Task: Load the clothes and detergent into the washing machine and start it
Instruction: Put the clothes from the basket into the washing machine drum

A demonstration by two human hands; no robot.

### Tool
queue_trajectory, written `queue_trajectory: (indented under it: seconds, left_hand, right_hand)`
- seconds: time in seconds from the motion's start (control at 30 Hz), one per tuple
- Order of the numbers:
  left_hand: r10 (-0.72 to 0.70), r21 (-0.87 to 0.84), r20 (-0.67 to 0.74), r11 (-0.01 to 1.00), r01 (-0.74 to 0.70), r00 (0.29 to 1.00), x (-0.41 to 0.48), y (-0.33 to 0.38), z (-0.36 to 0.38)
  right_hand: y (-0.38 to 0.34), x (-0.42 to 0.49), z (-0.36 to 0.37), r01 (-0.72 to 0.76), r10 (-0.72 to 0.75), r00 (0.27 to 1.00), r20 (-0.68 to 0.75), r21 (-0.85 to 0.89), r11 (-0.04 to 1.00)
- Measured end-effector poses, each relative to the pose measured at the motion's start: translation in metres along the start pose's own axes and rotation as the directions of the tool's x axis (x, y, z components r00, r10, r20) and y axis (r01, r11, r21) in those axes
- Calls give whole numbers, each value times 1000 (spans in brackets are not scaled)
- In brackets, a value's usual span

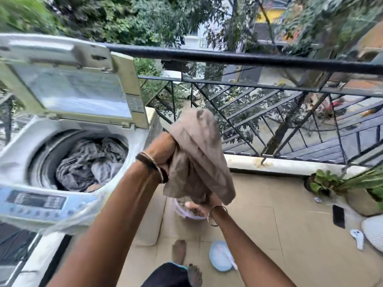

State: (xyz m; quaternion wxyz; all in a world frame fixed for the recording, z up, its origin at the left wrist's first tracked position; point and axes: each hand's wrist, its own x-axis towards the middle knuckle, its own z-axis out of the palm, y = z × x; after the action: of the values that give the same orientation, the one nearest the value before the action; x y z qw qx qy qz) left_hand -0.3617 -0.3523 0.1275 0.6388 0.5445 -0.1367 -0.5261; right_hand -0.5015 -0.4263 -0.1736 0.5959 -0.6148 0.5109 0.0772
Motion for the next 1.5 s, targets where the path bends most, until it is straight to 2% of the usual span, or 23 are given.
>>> queue_trajectory:
  seconds: [0.07,0.1,0.17,0.23,0.3,0.33,0.37,0.4,0.43,0.47,0.6,0.7,0.73,0.8,0.9,1.0,1.03,1.1,1.17,1.27,1.37,1.43,1.5]
  left_hand:
    - [8,-121,153,993,11,988,-20,23,0]
    - [17,-140,166,990,6,986,-32,33,0]
    - [55,-158,120,987,-35,991,-41,48,-11]
    - [76,-158,59,985,-66,995,-47,60,-28]
    - [184,-70,-96,979,-191,978,-42,65,-52]
    - [316,43,-212,948,-314,925,-38,65,-70]
    - [451,198,-315,892,-408,835,-37,65,-87]
    - [563,368,-369,819,-440,739,-35,63,-105]
    - [628,510,-382,755,-412,678,-32,59,-124]
    - [640,599,-361,717,-357,678,-30,52,-138]
    - [486,732,-279,666,-144,828,-13,9,-174]
    - [172,776,-29,624,-86,985,-9,-15,-171]
    - [59,810,70,579,-92,996,-6,-21,-168]
    - [-59,848,214,507,-155,975,0,-35,-160]
    - [-41,858,253,471,-205,967,12,-51,-144]
    - [204,860,199,432,-270,959,27,-57,-131]
    - [296,854,142,446,-269,944,36,-60,-131]
    - [384,832,-16,517,-201,923,61,-69,-138]
    - [381,803,-53,566,-188,923,61,-58,-133]
    - [314,765,-115,634,-118,942,65,-49,-127]
    - [260,690,-209,722,-46,943,74,-39,-129]
    - [244,567,-232,821,-73,942,75,-29,-130]
    - [189,295,-306,951,-95,933,82,-11,-136]
  right_hand:
    - [-56,-36,12,115,-114,993,11,-106,988]
    - [-75,-49,12,131,-132,991,-8,-88,988]
    - [-67,-24,20,48,-52,994,-97,-41,998]
    - [-68,-21,18,76,-81,988,-135,-42,996]
    - [-76,-23,10,115,-102,973,-208,53,992]
    - [-85,-35,3,135,-102,958,-269,110,985]
    - [-89,-38,-4,161,-86,931,-355,185,969]
    - [-99,-48,-12,185,-49,910,-411,298,937]
    - [-104,-47,-17,214,-34,878,-478,327,920]
    - [-114,-49,-25,242,-47,850,-525,309,920]
    - [-144,-32,-49,431,-225,766,-603,221,875]
    - [-195,-77,-48,537,-326,751,-574,244,808]
    - [-213,-99,-44,563,-351,749,-563,260,785]
    - [-240,-124,-36,618,-378,761,-527,414,669]
    - [-272,-156,-24,615,-410,788,-459,575,540]
    - [-292,-182,-14,650,-465,757,-458,598,469]
    - [-296,-191,-11,665,-483,743,-463,592,455]
    - [-305,-203,-8,668,-504,737,-451,602,437]
    - [-313,-220,-3,674,-514,729,-452,603,426]
    - [-314,-237,5,599,-524,769,-367,701,387]
    - [-304,-244,13,617,-542,746,-387,708,343]
    - [-297,-244,10,699,-550,684,-480,647,304]
    - [-282,-234,-2,808,-529,578,-621,524,268]
